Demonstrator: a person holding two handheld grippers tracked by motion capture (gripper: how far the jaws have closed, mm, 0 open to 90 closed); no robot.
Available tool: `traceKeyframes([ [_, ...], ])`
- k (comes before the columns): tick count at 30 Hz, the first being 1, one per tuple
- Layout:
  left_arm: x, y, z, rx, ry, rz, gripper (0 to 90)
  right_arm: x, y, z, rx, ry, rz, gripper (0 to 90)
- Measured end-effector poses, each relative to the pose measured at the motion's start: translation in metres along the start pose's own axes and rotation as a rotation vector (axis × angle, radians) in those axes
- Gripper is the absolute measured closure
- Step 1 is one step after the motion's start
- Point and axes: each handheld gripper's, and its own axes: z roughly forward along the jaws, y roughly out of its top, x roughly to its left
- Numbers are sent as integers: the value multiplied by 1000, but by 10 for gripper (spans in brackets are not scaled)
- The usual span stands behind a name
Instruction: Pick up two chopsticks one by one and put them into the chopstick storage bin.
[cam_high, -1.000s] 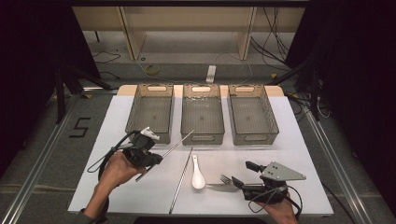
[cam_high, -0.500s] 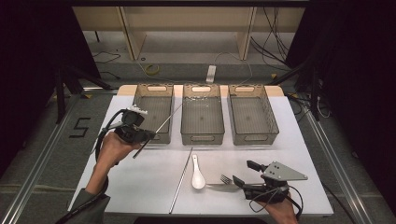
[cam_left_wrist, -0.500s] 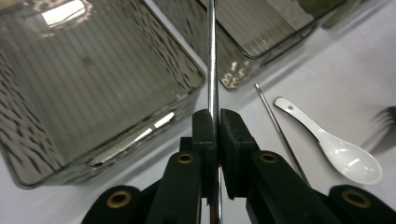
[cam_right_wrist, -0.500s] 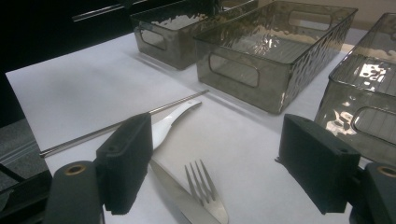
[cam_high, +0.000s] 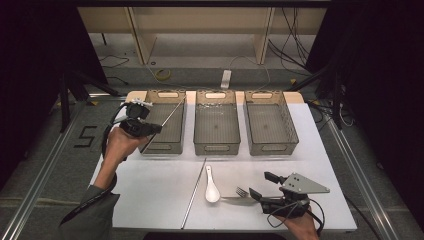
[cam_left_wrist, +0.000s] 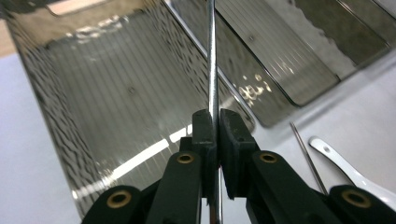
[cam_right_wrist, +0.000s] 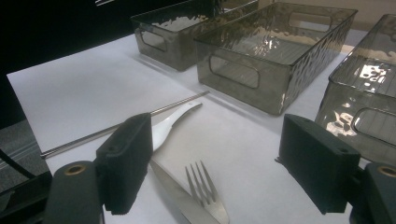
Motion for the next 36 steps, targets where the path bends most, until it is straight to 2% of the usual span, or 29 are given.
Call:
traceKeyframes([
  [7,16,10,12,-8,36,-36,849,0,0,0,2,1,-1,269],
  [10,22,14,16,-9,58,-35,849,0,0,0,6,0,2,268],
  [20,40,17,29,-40,111,-71,849,0,0,0,3,4,1,269],
  [24,45,18,33,-44,132,-73,849,0,0,0,4,7,-1,268],
  [30,50,19,44,-23,149,-73,849,1,0,0,4,9,2,268],
  [36,54,18,55,-19,162,-91,848,0,0,1,4,11,5,268],
])
